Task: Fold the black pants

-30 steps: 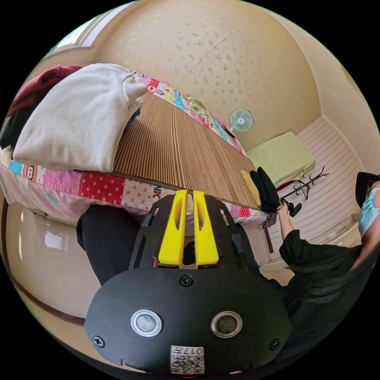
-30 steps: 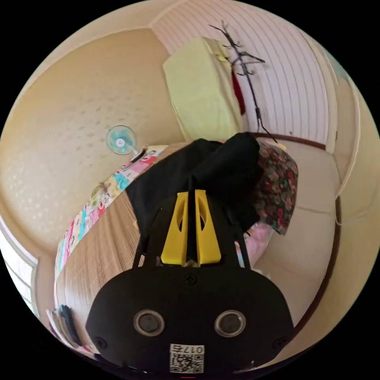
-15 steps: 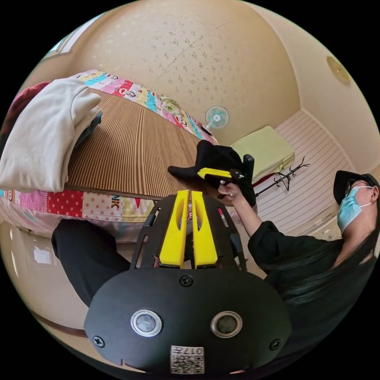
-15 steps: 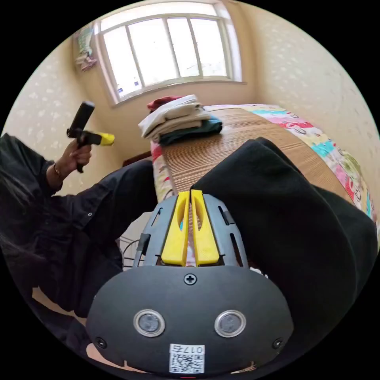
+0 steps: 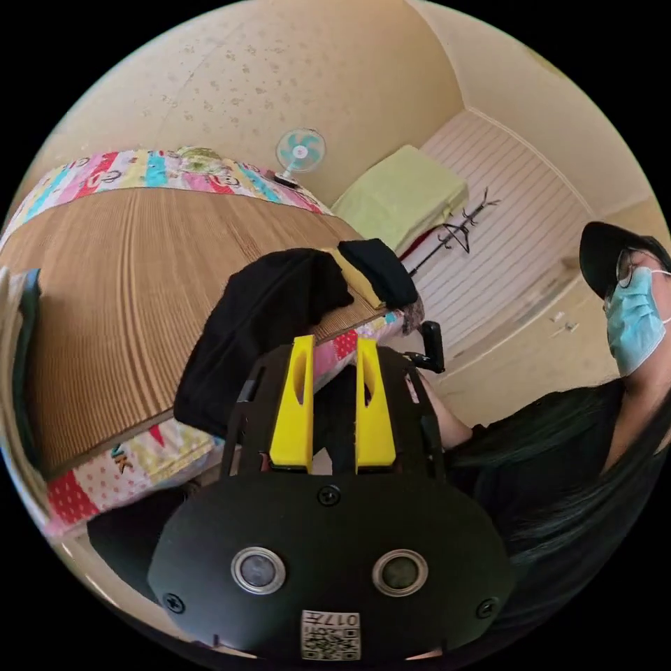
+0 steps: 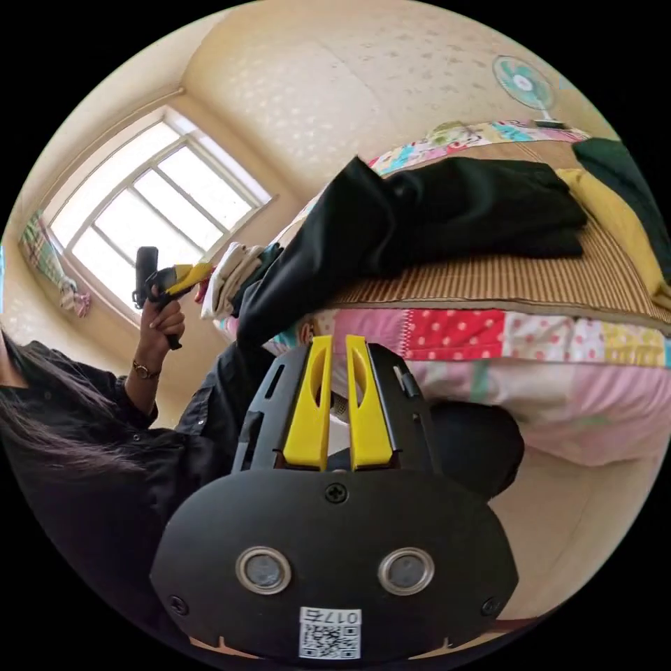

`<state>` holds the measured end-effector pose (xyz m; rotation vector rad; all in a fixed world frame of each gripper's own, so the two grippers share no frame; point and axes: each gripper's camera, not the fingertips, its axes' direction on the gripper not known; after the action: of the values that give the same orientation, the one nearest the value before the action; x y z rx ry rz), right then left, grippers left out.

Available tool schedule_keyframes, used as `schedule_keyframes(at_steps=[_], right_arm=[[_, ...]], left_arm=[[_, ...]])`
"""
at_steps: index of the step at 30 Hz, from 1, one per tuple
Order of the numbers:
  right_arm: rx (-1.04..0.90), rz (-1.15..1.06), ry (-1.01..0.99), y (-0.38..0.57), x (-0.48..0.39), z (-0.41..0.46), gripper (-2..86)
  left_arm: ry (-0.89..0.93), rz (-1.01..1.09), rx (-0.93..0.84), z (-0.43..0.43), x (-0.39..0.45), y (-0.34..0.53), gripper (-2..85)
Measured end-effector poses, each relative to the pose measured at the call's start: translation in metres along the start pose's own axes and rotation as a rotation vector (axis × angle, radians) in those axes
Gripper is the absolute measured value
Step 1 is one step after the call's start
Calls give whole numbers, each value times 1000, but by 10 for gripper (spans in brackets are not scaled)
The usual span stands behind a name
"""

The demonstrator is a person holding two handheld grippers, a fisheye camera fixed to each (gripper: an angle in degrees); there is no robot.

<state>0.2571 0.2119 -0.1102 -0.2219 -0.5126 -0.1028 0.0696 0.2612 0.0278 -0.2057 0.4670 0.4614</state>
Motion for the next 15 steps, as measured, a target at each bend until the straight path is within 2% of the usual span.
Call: schedule_keyframes(at_steps=[1,3,5,7,10,11,13,15], right_arm=[[29,17,-11,3,2,-7,31],[69,91,-49,13,8,-22,30],[54,138,-78,20,7,-25,31],[50,137,-89,29,-1,-31,32],[84,193,-56,48,-5,-45,34],[102,223,-69,55,-1,-50,36],[122,275,-107,63,7,-57,38],[139,301,-125,66,15,-65,45]], left_arm=[[54,59,-113,45,12,-28,99],[109,168,-210,110,36,-59,100],[13,266,-266,162,59,-81,101],[-224,363,-259,217,84,-106,113],[-476,455,-254,281,95,-130,114],[-523,459,-276,295,93,-133,116],[-592,426,-462,350,72,-135,123],[-614,413,-453,356,65,-128,106]])
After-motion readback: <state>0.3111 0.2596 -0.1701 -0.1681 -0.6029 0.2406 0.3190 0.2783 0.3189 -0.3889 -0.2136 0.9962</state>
